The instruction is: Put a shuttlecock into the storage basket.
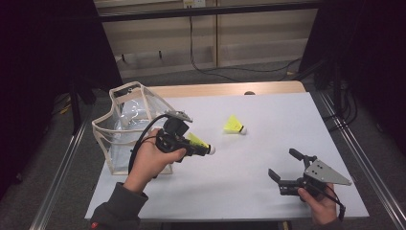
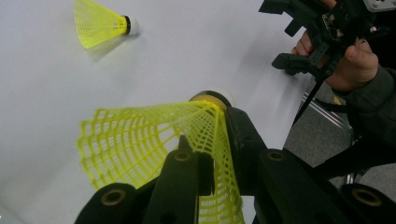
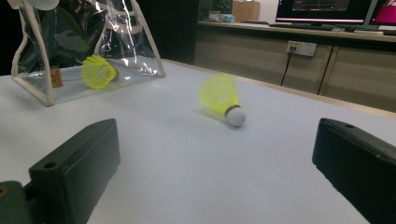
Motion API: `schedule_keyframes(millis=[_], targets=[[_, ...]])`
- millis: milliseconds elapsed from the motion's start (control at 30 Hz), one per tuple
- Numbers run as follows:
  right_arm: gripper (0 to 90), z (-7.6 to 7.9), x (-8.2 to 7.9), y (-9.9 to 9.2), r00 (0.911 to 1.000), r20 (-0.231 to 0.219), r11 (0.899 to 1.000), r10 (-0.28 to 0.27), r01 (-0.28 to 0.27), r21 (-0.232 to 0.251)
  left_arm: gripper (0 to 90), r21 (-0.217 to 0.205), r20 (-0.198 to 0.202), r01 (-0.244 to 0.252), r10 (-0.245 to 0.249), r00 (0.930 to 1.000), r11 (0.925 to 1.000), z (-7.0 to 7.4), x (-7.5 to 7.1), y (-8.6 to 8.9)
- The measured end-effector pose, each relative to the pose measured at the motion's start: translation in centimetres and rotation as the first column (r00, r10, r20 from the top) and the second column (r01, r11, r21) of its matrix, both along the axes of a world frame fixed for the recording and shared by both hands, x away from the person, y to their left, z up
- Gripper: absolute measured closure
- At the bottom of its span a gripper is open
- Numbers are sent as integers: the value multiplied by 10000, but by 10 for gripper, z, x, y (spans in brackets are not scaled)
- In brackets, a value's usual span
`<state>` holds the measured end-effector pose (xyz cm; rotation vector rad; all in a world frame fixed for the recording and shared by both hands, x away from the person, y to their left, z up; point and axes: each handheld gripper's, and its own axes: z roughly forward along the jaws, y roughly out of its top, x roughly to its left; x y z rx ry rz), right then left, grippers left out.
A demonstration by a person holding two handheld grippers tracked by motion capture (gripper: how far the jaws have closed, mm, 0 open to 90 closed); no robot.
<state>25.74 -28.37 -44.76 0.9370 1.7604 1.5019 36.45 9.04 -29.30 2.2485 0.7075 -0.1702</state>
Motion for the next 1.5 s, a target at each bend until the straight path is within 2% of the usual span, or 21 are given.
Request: schedule_keyframes(millis=[667, 1333, 1367, 1500], targets=[[8, 2, -7, -3, 10000, 11, 10000, -72, 72, 1, 826, 437, 137, -58, 52, 9999, 9990, 23, 6, 3], [8, 2, -8, -5, 9999, 81, 9999, -103, 103, 0, 826, 549, 23, -243, 242, 9997, 9982, 41, 14, 5], [8, 2, -9, -5, 9999, 50, 10000, -92, 93, -5, 826, 666, 66, -101, 97, 9999, 9977, 43, 16, 6], [8, 2, -9, -5, 9999, 64, 9999, -118, 118, 6, 826, 591, 65, -242, 239, 9997, 9980, 47, 17, 7]])
